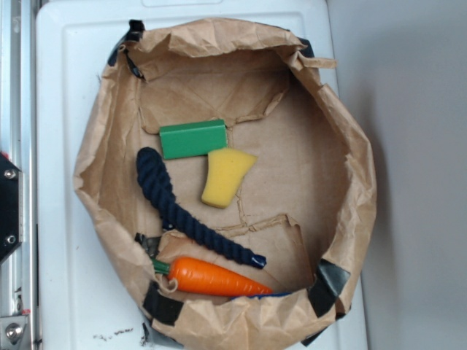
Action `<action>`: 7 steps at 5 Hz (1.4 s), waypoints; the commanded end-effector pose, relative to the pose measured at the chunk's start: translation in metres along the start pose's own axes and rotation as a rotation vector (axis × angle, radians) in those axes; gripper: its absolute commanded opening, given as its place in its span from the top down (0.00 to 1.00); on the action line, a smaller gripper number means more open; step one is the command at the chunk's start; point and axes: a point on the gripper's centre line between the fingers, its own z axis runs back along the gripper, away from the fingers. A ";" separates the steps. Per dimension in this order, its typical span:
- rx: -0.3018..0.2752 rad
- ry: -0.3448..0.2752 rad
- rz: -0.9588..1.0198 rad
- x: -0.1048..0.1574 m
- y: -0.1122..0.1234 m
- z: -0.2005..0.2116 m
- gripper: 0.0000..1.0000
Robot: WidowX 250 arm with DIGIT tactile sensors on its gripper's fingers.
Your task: Grab the green block.
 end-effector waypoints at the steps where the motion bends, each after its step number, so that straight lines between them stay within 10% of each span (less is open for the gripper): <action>1: -0.014 -0.011 -0.007 0.009 0.010 0.002 0.00; 7: -0.034 -0.062 0.025 0.070 0.017 -0.030 0.00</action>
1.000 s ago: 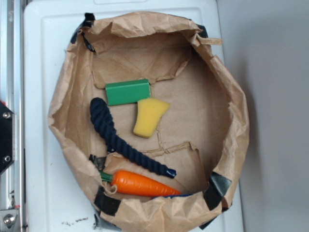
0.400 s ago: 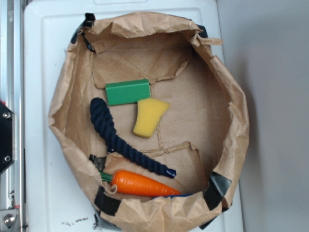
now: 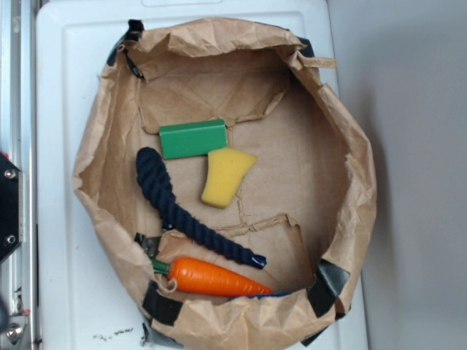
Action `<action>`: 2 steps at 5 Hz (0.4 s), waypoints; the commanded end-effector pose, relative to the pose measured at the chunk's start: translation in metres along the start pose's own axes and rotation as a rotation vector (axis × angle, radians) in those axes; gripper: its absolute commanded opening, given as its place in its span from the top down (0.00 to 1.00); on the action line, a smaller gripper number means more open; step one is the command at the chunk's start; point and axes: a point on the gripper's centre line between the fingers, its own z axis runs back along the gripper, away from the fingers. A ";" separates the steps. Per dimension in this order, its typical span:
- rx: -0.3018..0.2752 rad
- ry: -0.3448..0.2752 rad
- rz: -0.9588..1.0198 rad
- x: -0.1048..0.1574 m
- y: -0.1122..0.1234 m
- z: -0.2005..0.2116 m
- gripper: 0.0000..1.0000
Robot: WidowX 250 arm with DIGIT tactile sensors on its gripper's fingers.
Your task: Grab the green block.
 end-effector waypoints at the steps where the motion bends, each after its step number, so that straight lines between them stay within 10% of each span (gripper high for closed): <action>1: 0.049 0.018 0.008 0.069 0.005 -0.042 0.00; 2: 0.030 0.013 0.008 0.117 0.010 -0.063 0.00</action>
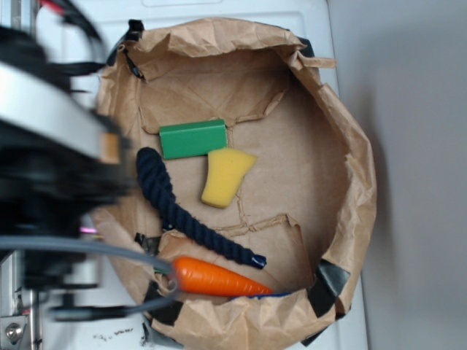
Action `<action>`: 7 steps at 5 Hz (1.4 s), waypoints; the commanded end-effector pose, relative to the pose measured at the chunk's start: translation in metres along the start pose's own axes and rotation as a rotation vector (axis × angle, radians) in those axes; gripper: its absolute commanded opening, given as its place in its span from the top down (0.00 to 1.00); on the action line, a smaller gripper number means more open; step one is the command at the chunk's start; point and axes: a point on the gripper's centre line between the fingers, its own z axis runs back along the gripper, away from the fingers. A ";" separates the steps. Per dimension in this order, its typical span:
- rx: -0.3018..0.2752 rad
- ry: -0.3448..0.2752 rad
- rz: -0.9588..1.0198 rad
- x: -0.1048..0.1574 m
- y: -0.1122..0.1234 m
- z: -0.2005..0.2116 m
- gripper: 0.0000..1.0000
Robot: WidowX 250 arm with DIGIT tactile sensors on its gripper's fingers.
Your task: Grab the green block.
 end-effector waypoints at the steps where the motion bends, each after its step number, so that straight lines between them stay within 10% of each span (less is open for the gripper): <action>1: 0.015 -0.033 -0.027 0.101 0.011 -0.035 0.00; 5: 0.015 -0.033 -0.027 0.101 0.011 -0.035 0.00; 7: 0.016 -0.068 -0.083 0.061 0.037 -0.050 0.00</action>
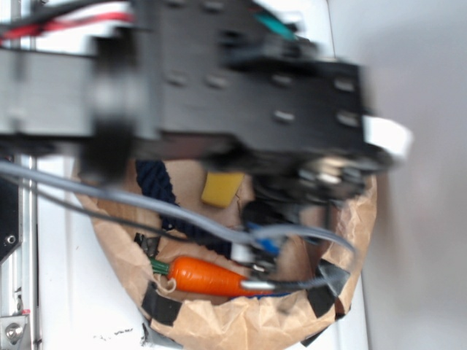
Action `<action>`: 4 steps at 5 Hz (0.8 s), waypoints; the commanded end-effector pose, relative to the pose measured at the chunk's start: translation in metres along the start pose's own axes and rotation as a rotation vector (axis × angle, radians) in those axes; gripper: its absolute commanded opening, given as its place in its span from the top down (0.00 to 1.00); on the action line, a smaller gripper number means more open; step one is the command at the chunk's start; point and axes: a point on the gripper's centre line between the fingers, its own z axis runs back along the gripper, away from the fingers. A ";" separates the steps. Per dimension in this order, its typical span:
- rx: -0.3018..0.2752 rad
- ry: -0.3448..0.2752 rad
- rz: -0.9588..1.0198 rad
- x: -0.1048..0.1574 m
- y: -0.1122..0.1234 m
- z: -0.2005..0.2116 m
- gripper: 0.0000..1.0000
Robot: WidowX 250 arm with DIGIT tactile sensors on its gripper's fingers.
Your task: Grab the green block.
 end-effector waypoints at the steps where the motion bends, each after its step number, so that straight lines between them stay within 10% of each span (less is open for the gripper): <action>1: 0.047 -0.108 -0.042 -0.029 0.020 -0.002 0.00; 4: 0.117 -0.060 0.004 -0.016 0.035 -0.033 0.00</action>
